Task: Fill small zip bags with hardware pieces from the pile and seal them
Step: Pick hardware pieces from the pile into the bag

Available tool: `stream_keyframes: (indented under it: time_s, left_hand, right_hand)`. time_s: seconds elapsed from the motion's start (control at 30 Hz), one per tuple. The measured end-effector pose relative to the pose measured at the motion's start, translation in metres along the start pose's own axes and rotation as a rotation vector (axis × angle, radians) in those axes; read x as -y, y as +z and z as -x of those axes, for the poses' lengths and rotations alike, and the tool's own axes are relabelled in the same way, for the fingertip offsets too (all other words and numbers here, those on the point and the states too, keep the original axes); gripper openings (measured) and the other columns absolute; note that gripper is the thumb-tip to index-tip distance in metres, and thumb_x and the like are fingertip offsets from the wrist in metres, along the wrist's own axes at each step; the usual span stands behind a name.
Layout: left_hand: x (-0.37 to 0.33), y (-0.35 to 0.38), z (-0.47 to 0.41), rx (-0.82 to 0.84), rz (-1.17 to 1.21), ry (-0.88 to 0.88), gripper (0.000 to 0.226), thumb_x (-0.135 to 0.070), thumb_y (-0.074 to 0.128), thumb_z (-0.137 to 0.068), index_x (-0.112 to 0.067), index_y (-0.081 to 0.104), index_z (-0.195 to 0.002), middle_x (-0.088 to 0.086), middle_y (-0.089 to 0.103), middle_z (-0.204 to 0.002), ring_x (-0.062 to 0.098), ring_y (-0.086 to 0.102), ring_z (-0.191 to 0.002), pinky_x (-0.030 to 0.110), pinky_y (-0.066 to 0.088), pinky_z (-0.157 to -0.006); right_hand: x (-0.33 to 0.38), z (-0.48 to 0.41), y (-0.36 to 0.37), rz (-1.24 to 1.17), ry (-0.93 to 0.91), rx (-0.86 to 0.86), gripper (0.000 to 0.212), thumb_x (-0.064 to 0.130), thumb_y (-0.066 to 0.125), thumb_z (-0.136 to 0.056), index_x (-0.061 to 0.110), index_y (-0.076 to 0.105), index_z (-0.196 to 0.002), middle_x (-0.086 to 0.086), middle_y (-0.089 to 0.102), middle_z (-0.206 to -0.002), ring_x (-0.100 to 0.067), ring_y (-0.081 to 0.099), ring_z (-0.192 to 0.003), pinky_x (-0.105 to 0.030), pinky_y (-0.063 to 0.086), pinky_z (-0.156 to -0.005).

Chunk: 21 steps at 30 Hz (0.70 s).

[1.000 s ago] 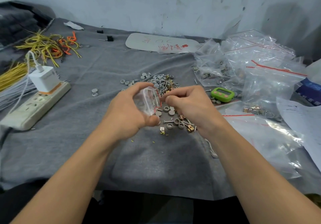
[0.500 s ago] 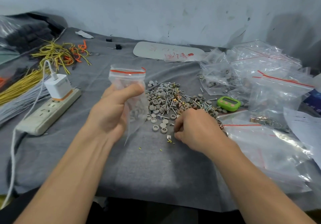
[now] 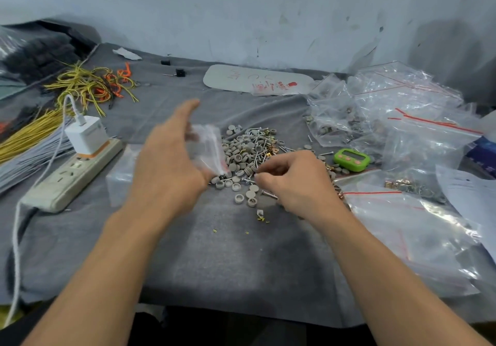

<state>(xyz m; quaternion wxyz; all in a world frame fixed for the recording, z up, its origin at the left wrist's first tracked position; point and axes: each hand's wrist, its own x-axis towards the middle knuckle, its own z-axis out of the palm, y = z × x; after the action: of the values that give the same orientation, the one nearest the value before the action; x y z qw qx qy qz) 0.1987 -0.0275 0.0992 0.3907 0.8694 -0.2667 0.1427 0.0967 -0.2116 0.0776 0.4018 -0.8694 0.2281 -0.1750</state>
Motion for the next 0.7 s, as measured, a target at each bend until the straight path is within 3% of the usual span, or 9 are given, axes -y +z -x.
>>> stream_keyframes:
  time_s: [0.13,0.2,0.3,0.43,0.53,0.6,0.7]
  left_hand:
    - [-0.006,0.026,0.013,0.223,-0.032,0.075,0.104,-0.014,0.079,-0.067,-0.046,0.028,-0.152,-0.013,0.054,-0.113,0.017,0.055,-0.106,0.028,0.044,-0.085]
    - [-0.008,0.033,0.015,0.270,-0.015,0.098,0.101,-0.020,0.078,-0.069,-0.046,0.027,-0.153,-0.012,0.055,-0.114,0.016,0.056,-0.108,0.024,0.042,-0.082]
    - [-0.007,0.038,0.017,0.359,0.039,0.055,0.106,-0.022,0.081,-0.065,-0.053,0.026,-0.150,-0.021,0.054,-0.109,0.005,0.057,-0.090,0.007,0.038,-0.065]
    - [-0.004,0.037,0.017,0.422,0.046,0.025,0.104,-0.025,0.083,-0.063,-0.056,0.029,-0.146,-0.027,0.054,-0.092,0.005,0.056,-0.085,0.004,0.037,-0.058]
    - [0.004,0.035,0.014,0.359,0.065,-0.019,0.090,-0.028,0.082,-0.066,-0.051,0.040,-0.142,-0.018,0.061,-0.105,0.011,0.060,-0.095,0.013,0.042,-0.069]
    - [0.011,0.033,0.011,0.328,0.077,-0.071,0.088,-0.025,0.082,-0.069,-0.049,0.041,-0.143,-0.016,0.060,-0.109,0.010,0.057,-0.094,0.004,0.037,-0.065]
    - [0.016,0.028,0.008,0.286,0.093,-0.097,0.087,-0.021,0.082,-0.071,-0.045,0.041,-0.144,-0.017,0.056,-0.107,0.006,0.051,-0.096,0.008,0.035,-0.066]
  right_hand:
    - [0.008,0.000,0.008,-0.356,0.022,0.072,0.007,0.016,0.083,-0.079,0.021,0.083,-0.083,0.006,0.078,-0.074,-0.004,0.071,-0.069,-0.025,0.055,-0.068]
    - [0.011,0.000,0.015,-0.360,0.019,0.106,0.009,0.012,0.081,-0.080,0.018,0.084,-0.087,0.002,0.079,-0.076,-0.009,0.073,-0.069,-0.029,0.059,-0.065]
    - [0.013,-0.001,0.028,-0.271,0.003,0.163,0.008,0.012,0.075,-0.086,0.013,0.083,-0.088,-0.012,0.078,-0.081,-0.031,0.075,-0.078,-0.052,0.062,-0.074]
    - [0.016,-0.004,0.039,-0.226,-0.030,0.189,0.023,0.020,0.067,-0.092,0.007,0.077,-0.077,-0.013,0.065,-0.061,-0.016,0.053,-0.056,-0.040,0.045,-0.058]
    - [0.018,-0.009,0.031,-0.252,0.001,0.039,0.015,0.020,0.068,-0.087,0.020,0.081,-0.079,0.005,0.067,-0.057,-0.009,0.053,-0.052,-0.033,0.046,-0.058]
    - [0.015,-0.014,0.021,-0.167,0.037,-0.068,0.012,0.023,0.073,-0.083,0.030,0.082,-0.080,0.014,0.069,-0.060,-0.004,0.060,-0.059,-0.026,0.048,-0.064]
    - [0.012,-0.011,0.014,0.252,0.013,0.011,0.007,0.029,0.076,-0.082,0.034,0.081,-0.084,0.014,0.074,-0.076,-0.012,0.069,-0.081,-0.027,0.056,-0.079]
